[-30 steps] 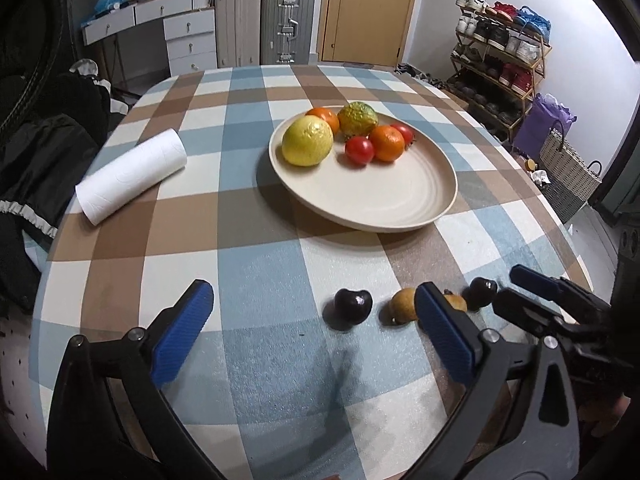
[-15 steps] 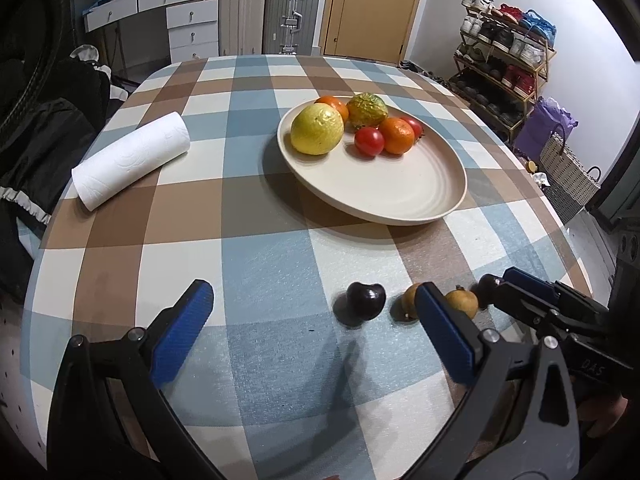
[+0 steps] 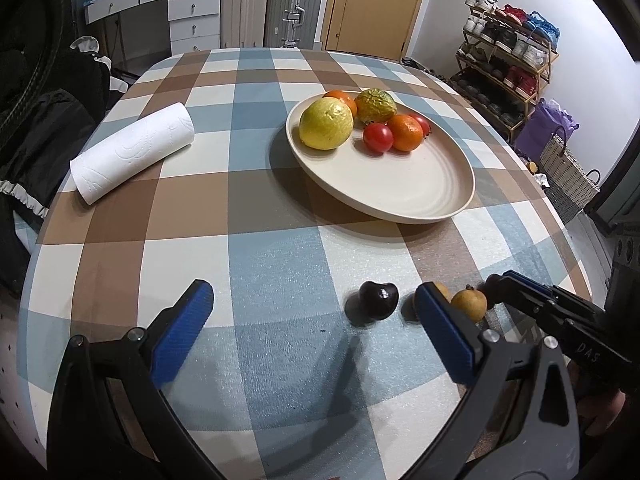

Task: Organize fruits
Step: 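Grasp a dark plum with the right tool while the left tool grasps another plum, then carry both plums onto the cream plate and open both tools, then withdraw both tools toward the two small brown round fruits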

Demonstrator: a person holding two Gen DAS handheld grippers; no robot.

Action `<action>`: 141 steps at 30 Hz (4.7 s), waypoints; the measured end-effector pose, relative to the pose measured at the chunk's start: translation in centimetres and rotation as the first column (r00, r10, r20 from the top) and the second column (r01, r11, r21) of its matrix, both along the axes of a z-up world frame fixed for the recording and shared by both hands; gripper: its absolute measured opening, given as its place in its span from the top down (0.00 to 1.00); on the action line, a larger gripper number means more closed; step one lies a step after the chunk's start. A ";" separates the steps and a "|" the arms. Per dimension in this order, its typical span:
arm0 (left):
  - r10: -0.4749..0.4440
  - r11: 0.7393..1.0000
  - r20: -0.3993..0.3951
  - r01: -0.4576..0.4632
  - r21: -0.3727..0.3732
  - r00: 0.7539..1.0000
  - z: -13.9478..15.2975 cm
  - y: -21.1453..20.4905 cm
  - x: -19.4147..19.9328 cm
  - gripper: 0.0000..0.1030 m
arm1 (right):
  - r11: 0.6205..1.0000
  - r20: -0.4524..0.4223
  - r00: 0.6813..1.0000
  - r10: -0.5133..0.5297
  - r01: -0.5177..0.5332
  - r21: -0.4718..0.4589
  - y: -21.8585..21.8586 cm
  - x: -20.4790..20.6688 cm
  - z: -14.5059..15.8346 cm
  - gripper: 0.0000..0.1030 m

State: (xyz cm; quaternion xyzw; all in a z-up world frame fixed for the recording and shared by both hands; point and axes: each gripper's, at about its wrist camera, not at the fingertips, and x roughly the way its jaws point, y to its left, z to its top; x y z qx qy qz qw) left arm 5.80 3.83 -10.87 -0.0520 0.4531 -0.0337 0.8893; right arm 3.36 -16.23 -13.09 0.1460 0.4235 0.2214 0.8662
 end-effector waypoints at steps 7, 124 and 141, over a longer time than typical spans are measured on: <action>-0.034 0.999 -0.015 0.033 -0.034 0.999 -0.4 0.1 0.3 0.03 | 1.000 0.017 1.000 0.000 0.000 0.003 -0.1 -0.2 0.1 0.77; -0.155 0.964 0.115 0.175 -0.199 0.981 4.2 0.6 5.8 0.21 | 0.993 0.175 0.982 0.075 -0.089 0.073 2.5 7.6 7.7 0.14; -0.119 0.989 0.140 0.130 -0.072 0.983 3.7 -2.5 -1.4 0.01 | 1.000 0.299 0.954 0.000 -0.007 0.022 -0.1 -0.9 8.8 0.00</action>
